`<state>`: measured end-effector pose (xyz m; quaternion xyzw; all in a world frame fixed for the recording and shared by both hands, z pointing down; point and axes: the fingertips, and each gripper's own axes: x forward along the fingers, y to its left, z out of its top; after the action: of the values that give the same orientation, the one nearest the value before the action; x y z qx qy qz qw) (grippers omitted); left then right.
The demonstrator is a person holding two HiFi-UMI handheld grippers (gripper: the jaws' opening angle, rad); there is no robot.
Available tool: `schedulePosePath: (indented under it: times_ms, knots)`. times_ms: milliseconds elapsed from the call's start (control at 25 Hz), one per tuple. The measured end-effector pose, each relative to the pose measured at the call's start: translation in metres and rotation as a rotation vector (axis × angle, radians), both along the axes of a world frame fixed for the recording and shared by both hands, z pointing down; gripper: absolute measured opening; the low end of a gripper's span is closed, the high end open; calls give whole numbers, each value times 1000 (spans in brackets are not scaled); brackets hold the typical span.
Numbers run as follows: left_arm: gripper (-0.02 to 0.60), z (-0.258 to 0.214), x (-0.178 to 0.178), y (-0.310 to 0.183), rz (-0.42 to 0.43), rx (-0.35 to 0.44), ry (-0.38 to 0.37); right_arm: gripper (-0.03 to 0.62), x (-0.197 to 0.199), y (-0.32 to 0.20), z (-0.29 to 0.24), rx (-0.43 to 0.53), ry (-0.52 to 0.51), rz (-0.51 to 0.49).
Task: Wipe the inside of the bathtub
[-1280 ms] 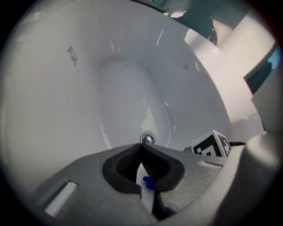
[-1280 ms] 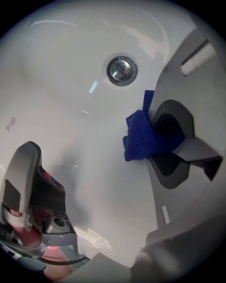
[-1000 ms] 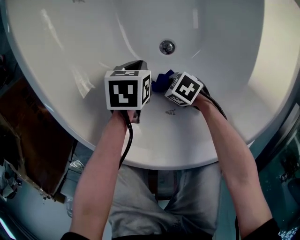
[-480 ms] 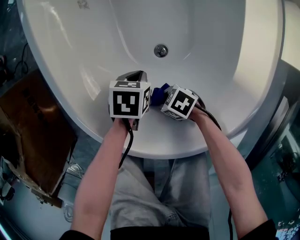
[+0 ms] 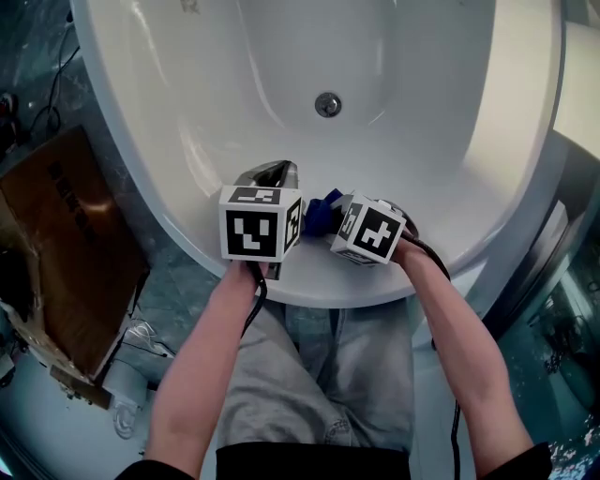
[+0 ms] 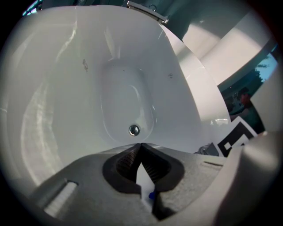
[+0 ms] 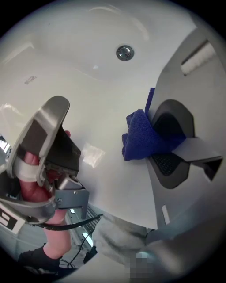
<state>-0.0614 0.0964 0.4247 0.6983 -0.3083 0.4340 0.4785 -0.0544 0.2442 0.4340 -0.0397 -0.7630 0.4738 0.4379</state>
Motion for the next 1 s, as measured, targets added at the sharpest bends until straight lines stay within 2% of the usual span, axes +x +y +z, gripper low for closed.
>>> schedulePosePath:
  times_ms: [240, 520, 720, 880, 1000]
  knots:
    - [3, -11, -3, 0, -22, -7, 3, 66, -6, 7, -25, -22, -22, -25]
    - [3, -23, 10, 8, -24, -28, 26, 66, -8, 15, -53, -47, -67, -18]
    - [3, -26, 20, 8, 18, -15, 24, 66, -9, 22, -66, -57, -82, -32]
    - [3, -23, 24, -1, -34, -39, 51, 66, -10, 23, -73, -80, -109, -75]
    - [3, -18, 23, -8, -35, -34, 40, 66, -9, 18, -70, -97, -130, -72]
